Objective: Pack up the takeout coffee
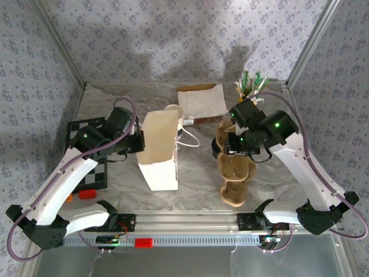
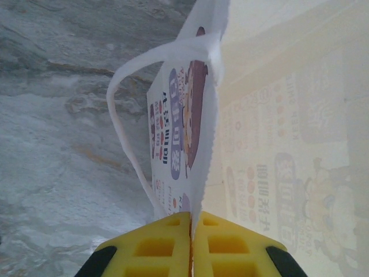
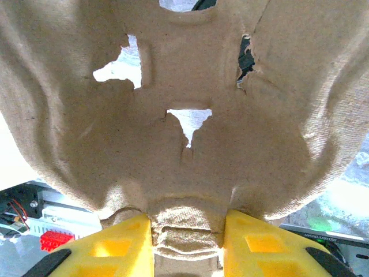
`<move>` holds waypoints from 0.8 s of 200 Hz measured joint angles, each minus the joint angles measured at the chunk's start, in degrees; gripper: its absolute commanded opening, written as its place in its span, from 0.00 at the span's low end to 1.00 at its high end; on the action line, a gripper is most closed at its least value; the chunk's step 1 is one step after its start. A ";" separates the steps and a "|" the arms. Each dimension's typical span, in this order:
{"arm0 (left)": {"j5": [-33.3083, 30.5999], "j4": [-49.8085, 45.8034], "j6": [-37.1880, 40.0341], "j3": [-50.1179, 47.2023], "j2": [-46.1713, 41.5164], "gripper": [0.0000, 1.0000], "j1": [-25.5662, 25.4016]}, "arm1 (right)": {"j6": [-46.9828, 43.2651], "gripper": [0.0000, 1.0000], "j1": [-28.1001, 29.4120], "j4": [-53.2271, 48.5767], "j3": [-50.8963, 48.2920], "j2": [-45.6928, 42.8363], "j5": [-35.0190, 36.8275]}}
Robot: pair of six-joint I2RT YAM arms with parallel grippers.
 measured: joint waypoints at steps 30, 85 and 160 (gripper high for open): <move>0.07 0.57 -2.29 0.04 0.02 0.00 -2.21 | -0.02 0.32 0.00 -1.51 1.88 0.00 -0.02; 0.00 4.46 -7.28 0.90 1.62 0.00 -6.71 | -0.02 0.32 -0.02 -3.74 6.12 0.35 0.00; -1.01 10.75 -11.63 1.03 3.98 0.00 -11.52 | 0.94 0.31 -0.17 -7.26 14.71 0.46 -0.22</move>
